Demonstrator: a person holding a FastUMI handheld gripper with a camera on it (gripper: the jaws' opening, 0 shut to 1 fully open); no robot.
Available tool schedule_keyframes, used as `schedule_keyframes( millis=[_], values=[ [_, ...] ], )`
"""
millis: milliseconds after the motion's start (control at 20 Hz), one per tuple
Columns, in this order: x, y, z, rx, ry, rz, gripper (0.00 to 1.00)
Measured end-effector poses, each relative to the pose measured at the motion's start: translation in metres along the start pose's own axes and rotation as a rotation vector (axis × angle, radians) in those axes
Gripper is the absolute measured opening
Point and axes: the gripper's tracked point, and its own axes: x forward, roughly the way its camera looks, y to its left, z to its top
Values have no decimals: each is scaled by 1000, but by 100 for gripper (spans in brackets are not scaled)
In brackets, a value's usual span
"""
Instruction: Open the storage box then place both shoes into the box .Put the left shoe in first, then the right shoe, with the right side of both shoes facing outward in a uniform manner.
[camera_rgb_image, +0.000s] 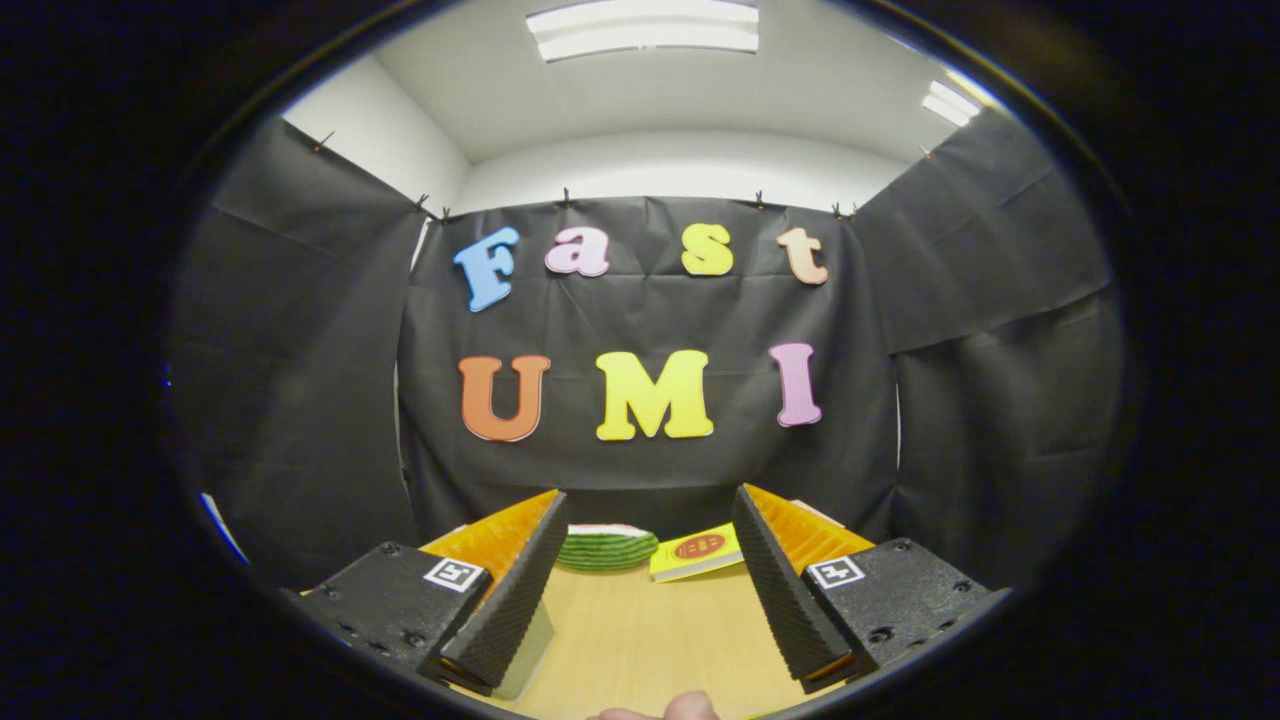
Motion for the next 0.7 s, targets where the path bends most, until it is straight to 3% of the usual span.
schedule_keyframes(
  millis=[700],
  values=[
    [6, 6, -4, 13, 32, 9, 100]
  ],
)
